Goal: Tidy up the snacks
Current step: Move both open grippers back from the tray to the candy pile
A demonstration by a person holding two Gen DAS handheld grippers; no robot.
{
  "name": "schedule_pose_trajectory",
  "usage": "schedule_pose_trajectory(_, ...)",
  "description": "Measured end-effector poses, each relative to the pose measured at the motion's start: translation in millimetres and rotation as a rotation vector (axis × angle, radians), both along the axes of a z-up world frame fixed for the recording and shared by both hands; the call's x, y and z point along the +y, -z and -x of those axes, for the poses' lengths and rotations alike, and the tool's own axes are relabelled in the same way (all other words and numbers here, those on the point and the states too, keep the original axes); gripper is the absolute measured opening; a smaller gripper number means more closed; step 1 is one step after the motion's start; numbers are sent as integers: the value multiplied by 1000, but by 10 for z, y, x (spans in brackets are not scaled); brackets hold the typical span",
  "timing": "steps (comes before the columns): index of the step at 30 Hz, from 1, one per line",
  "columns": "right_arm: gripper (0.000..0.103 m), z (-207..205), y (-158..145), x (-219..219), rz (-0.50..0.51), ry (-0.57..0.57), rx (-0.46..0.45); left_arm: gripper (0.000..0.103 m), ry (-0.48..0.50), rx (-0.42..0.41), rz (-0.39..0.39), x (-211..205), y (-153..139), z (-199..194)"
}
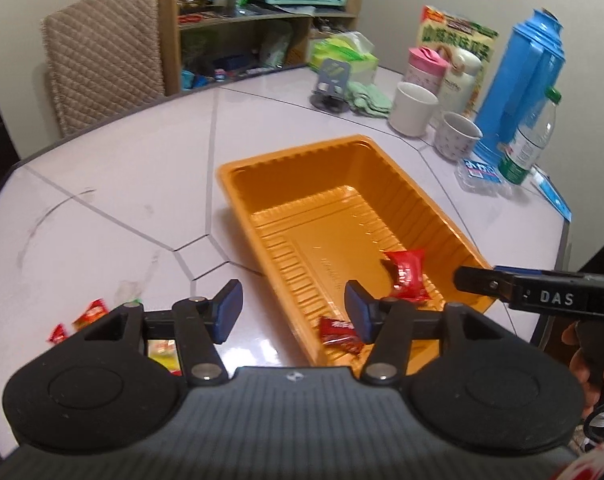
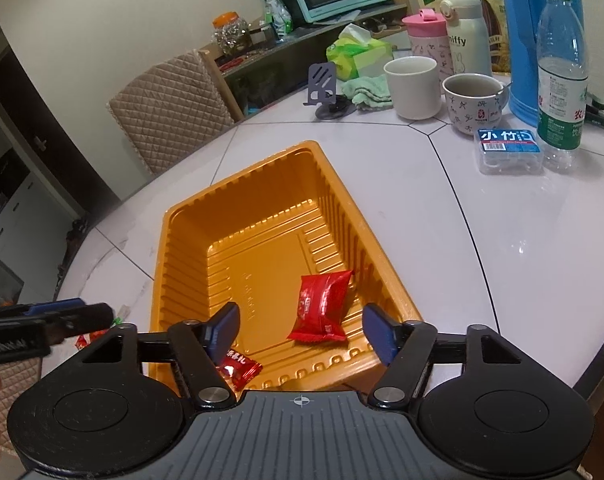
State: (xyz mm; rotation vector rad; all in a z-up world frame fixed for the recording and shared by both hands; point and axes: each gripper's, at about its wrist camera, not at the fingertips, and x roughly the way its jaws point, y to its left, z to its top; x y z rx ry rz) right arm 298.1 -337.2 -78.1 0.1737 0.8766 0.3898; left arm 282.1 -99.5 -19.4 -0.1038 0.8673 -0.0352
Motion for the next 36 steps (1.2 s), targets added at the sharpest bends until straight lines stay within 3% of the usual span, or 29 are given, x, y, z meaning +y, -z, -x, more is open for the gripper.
schedule_pose_trajectory(9,74,238,-75,194,11,-4,-18,56,-60,0,13,359,-48,346)
schedule_pose_trajectory(24,75,769,-169,731,26,-36,-44,57,-65,-1,40,832,-48,960)
schedule_pose_trajectory(36,75,1196,-50,1277,32,-97,-28,60,-89,23,29,1383,64,1441)
